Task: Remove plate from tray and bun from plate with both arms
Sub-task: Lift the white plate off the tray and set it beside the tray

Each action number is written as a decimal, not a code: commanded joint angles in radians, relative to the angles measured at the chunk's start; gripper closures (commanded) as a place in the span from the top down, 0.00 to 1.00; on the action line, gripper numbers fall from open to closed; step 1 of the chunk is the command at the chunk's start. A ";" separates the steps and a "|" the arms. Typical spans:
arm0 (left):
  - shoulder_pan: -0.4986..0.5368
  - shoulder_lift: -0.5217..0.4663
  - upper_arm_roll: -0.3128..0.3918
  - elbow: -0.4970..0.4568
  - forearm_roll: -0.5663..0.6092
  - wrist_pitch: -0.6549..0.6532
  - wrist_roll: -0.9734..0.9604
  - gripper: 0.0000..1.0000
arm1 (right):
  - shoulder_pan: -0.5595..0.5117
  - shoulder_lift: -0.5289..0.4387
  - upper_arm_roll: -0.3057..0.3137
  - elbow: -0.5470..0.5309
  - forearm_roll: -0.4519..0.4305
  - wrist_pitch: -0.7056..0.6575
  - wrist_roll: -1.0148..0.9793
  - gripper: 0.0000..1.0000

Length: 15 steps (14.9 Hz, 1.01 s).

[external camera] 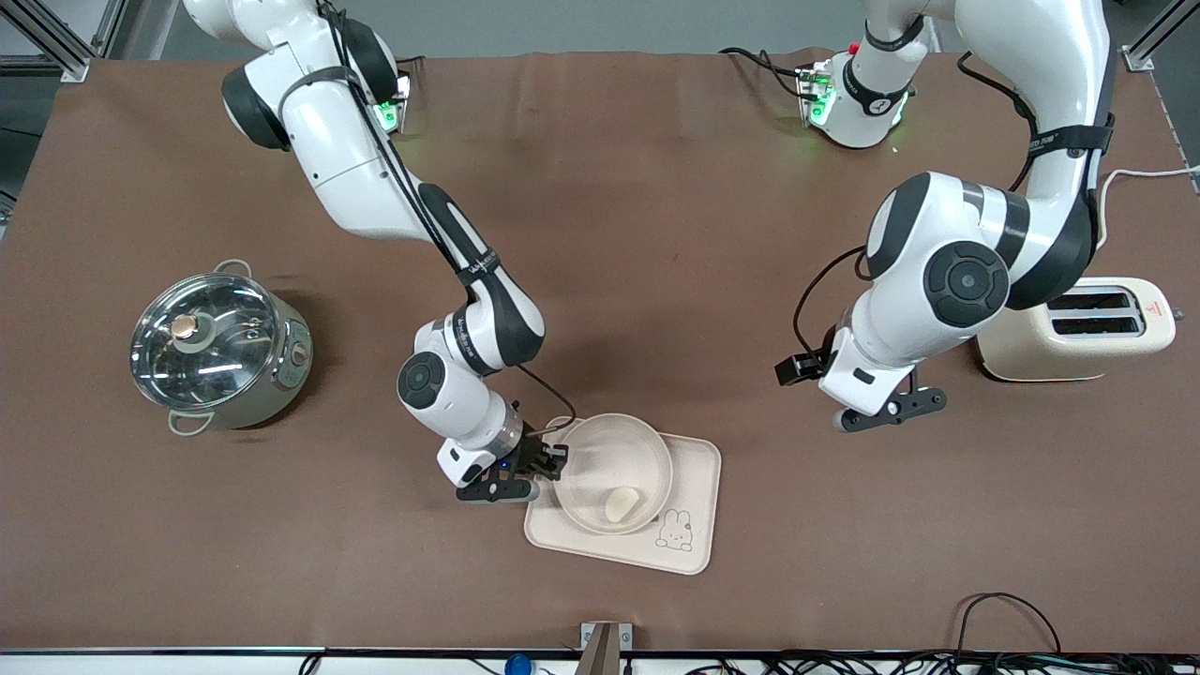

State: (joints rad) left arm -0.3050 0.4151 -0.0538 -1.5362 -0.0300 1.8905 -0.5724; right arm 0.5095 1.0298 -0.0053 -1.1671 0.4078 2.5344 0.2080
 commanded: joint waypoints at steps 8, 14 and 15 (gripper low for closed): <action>-0.003 0.011 0.000 0.011 0.005 -0.001 -0.014 1.00 | 0.078 -0.459 0.005 -0.603 0.012 -0.011 -0.165 0.01; -0.008 0.010 -0.001 0.007 0.004 0.006 -0.029 1.00 | 0.116 -0.484 0.070 -0.704 0.046 0.065 -0.159 0.01; -0.019 0.010 -0.001 0.008 0.004 0.006 -0.059 1.00 | 0.135 -0.479 0.071 -0.715 0.060 0.105 -0.157 0.01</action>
State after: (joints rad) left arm -0.3076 0.4225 -0.0547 -1.5360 -0.0300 1.8905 -0.5847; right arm 0.6221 0.5836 0.0584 -1.8156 0.4204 2.5685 0.0678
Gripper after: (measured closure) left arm 0.000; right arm 0.960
